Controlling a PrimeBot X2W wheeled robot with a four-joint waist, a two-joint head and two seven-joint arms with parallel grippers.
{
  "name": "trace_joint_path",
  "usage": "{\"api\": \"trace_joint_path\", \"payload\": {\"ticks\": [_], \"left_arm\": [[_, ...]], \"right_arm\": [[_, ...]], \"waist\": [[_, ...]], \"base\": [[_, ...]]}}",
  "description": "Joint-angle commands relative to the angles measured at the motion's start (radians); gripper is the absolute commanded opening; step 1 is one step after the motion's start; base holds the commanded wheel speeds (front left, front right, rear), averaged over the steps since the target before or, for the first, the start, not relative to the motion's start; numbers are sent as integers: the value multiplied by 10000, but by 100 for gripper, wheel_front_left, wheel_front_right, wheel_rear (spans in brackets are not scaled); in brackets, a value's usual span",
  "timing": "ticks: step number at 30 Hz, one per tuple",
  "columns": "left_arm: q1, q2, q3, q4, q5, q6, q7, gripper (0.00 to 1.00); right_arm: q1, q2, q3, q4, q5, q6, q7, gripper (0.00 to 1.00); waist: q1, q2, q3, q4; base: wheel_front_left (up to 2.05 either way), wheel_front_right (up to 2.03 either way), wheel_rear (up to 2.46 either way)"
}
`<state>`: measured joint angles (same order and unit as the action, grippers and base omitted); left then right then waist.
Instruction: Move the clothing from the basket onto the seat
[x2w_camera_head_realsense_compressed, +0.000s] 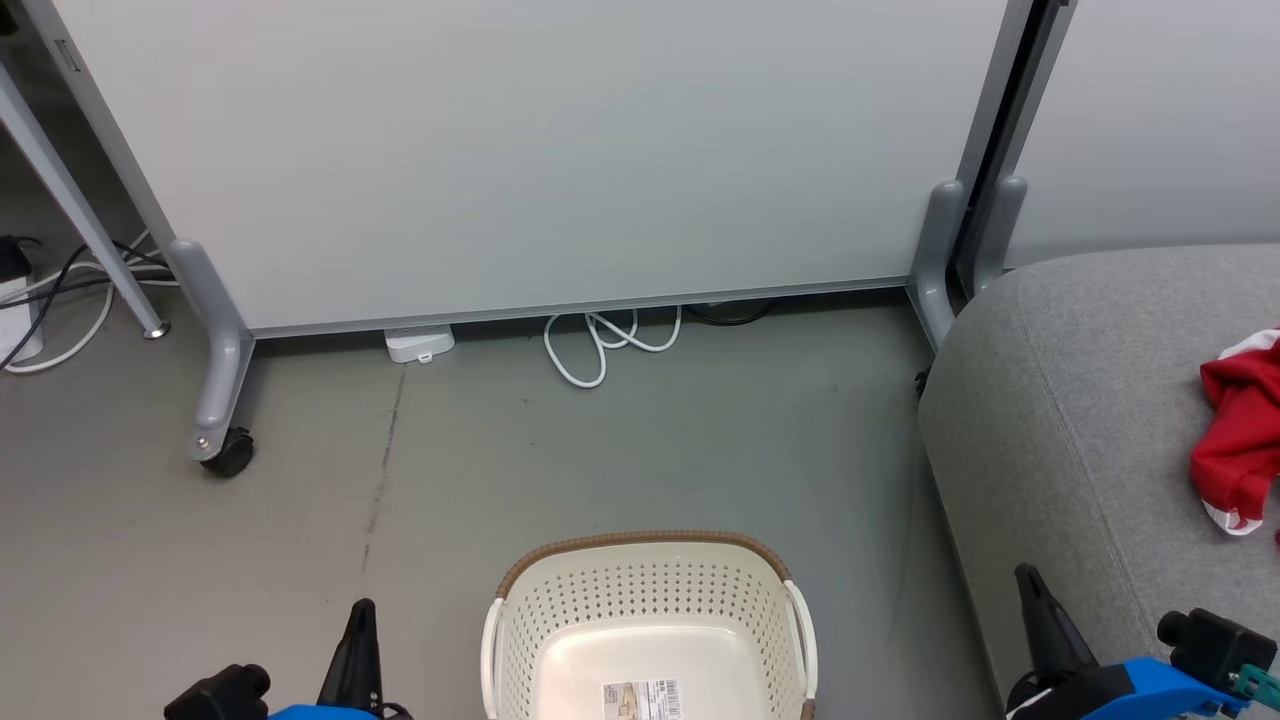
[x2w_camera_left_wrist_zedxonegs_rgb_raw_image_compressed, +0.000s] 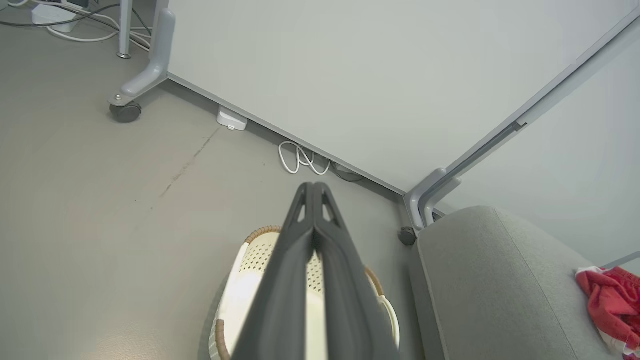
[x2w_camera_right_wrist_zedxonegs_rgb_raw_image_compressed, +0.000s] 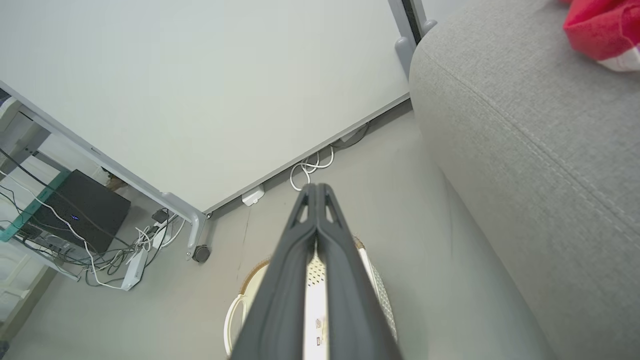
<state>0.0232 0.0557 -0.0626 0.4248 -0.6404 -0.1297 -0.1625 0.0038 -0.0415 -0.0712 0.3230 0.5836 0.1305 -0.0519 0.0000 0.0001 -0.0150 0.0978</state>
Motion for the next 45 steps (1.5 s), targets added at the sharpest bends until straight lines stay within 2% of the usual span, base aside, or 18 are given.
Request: {"api": "trace_joint_path", "payload": {"ticks": [1, 22, 45], "left_arm": [[-333, 56, 106, -204, -327, -3, 75, 0], [-645, 97, 508, -699, -3151, -6, 798, 0], [-911, 105, 891, -1104, -5510, -9, 1436, 0]], "right_arm": [[-319, -48, -32, -193, 355, 2, 71, 0], [-579, -69, -153, -386, 3269, 3, 537, 0], [-802, -88, -252, -539, 5727, 3, 938, 0]], "waist": [[0, -1, 2, -11], [0, -1, 40, -212], [0, -1, 79, -423]], "base": [[0, 0, 0], [0, 0, 0], [0, 0, 0]]}}
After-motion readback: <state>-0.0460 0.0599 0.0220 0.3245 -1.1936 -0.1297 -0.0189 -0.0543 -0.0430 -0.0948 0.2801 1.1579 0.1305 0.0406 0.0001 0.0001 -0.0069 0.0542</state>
